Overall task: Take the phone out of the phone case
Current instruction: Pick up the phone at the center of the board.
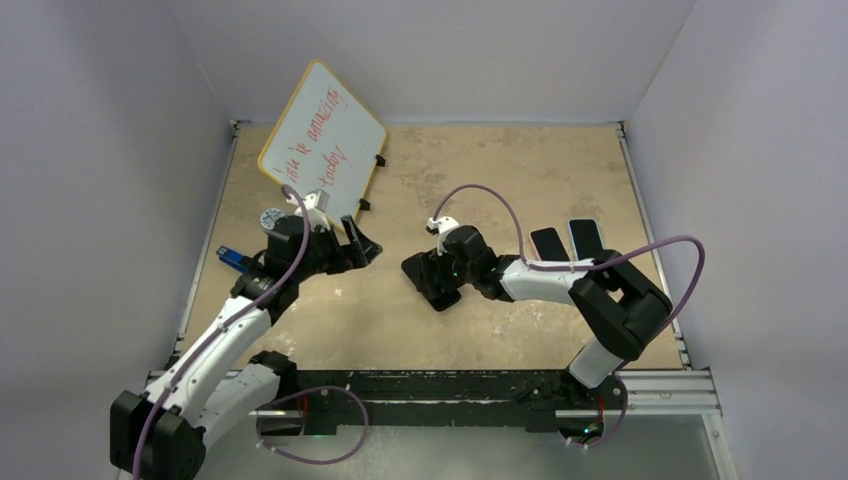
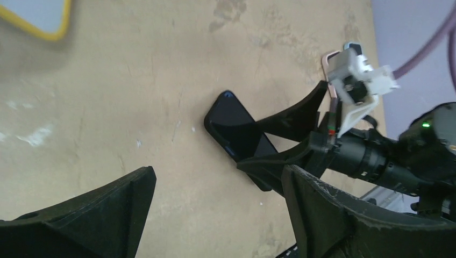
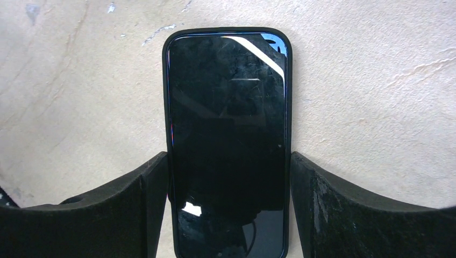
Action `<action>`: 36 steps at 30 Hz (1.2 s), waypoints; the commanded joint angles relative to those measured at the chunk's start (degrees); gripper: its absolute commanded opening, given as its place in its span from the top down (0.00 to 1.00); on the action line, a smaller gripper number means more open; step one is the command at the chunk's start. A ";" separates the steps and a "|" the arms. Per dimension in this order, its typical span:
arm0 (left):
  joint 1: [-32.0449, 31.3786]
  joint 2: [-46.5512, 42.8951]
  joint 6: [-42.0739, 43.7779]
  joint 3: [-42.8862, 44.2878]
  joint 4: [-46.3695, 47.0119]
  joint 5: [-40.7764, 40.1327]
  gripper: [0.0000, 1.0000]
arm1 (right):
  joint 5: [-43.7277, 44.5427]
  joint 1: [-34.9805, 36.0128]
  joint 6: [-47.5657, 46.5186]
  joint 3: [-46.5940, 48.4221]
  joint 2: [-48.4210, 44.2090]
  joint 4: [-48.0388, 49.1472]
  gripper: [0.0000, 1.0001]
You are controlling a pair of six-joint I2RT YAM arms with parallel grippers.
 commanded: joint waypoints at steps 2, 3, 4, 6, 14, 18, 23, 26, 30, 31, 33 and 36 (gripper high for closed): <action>-2.04 5.36 -10.84 -6.08 12.28 4.45 0.09 | -4.66 0.46 4.32 -2.98 -0.96 1.82 1.00; -2.58 6.56 -11.89 -6.60 13.45 4.12 0.10 | -4.69 0.52 4.47 -3.11 -0.97 2.02 1.00; -3.19 7.95 -12.77 -6.98 14.76 3.68 0.10 | -4.77 0.46 4.65 -3.14 -0.88 2.22 1.00; -4.38 10.53 -14.32 -7.04 17.19 2.64 0.11 | -5.21 0.49 4.93 -3.39 -0.58 2.70 1.00; -8.49 18.86 -22.72 -8.74 26.79 -1.98 0.15 | -6.76 0.53 5.76 -3.73 -0.18 4.17 1.00; -8.98 23.53 -27.70 -10.11 31.45 -2.63 0.21 | -6.15 0.52 6.21 -4.55 -1.02 4.86 1.00; -9.98 27.98 -31.55 -11.26 36.39 -4.29 0.29 | -5.59 0.53 6.46 -5.03 -1.82 5.43 1.00; -10.72 30.59 -32.27 -11.05 38.56 -4.47 0.32 | -5.78 0.52 6.49 -5.11 -1.66 5.66 1.00; -11.81 34.32 -32.58 -10.29 41.65 -5.09 0.37 | -6.05 0.54 6.77 -5.12 -1.39 6.12 1.00; -11.90 35.63 -32.64 -10.04 42.22 -5.06 0.38 | -6.12 0.52 6.81 -5.12 -1.30 6.20 1.00; -12.31 37.60 -32.87 -9.51 43.96 -4.82 0.41 | -6.14 0.58 6.83 -5.28 -1.38 6.38 1.00; -12.91 39.81 -33.16 -9.40 46.82 -4.59 0.46 | -6.01 0.49 6.91 -5.51 -1.78 6.52 1.00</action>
